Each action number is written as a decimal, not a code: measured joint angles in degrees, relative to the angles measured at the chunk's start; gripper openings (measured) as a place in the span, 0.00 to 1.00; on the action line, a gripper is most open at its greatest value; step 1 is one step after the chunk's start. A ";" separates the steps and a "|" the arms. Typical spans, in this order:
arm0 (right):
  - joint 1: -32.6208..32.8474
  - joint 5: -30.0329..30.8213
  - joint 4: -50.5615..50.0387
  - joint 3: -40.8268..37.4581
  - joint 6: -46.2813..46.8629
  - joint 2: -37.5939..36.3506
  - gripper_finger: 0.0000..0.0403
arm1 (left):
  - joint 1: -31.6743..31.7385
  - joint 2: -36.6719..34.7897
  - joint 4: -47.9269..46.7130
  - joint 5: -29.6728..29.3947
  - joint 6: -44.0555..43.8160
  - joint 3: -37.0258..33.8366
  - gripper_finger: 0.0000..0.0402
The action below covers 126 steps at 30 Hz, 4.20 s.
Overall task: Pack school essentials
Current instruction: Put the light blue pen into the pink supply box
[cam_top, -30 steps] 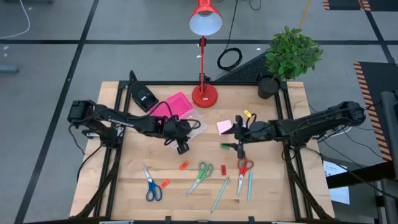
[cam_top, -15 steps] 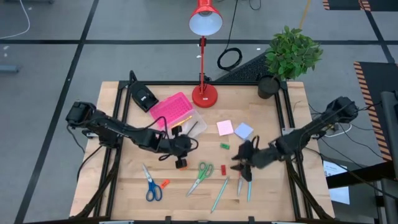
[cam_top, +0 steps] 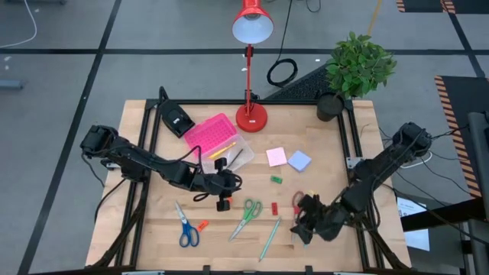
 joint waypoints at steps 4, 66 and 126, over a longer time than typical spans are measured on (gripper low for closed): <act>1.07 -0.64 -9.23 8.55 6.49 3.94 0.52 | -0.32 0.00 0.09 0.00 -1.80 0.00 0.31; -0.19 -18.87 -31.45 14.42 27.30 27.34 0.05 | -2.12 0.04 5.89 0.52 4.42 -1.33 0.31; 7.66 23.42 -20.40 7.96 4.36 17.92 0.06 | 4.29 8.02 -5.69 11.19 29.88 20.88 0.63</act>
